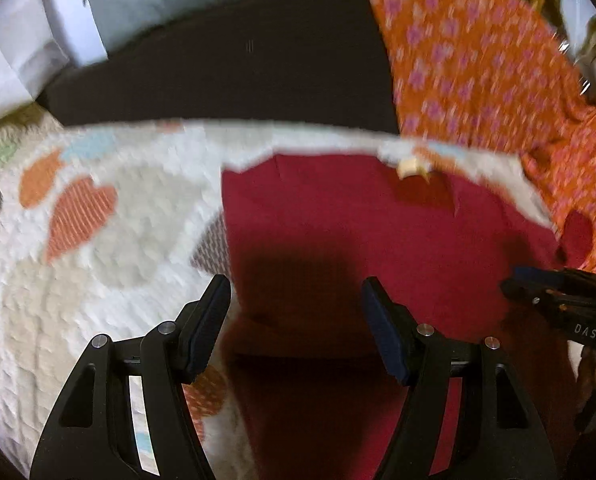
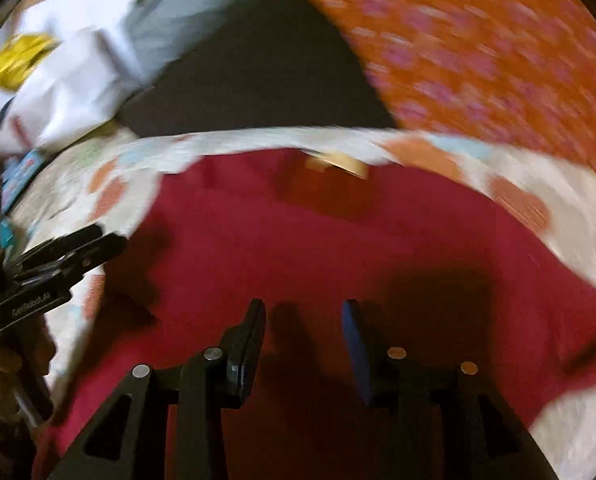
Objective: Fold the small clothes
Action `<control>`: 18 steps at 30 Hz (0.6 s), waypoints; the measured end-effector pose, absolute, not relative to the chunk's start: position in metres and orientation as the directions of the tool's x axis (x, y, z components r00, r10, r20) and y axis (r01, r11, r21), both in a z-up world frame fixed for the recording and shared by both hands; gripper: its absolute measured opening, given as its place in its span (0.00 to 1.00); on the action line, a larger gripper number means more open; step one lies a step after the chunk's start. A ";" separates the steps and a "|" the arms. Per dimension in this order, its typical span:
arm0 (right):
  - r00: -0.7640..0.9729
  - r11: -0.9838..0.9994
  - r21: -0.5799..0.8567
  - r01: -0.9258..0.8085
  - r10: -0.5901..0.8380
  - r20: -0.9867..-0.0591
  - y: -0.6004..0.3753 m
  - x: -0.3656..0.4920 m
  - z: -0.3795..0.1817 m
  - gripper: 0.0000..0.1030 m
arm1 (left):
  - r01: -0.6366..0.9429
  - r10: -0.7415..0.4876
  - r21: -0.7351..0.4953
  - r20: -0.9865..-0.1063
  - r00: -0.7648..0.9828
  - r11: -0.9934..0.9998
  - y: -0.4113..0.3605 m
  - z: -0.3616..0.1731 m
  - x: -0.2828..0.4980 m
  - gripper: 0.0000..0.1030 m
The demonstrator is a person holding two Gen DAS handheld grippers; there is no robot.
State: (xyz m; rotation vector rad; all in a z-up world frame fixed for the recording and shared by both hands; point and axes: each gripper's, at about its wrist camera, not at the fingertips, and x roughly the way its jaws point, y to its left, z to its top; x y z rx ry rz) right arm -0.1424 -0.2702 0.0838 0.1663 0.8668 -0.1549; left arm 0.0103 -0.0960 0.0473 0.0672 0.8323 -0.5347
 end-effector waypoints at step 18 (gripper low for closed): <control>0.527 0.651 0.190 0.735 -0.373 -0.763 -0.489 -0.262 0.116 0.42 | 0.450 -0.396 -0.146 -0.748 0.533 0.881 -0.098 0.040 0.010 0.67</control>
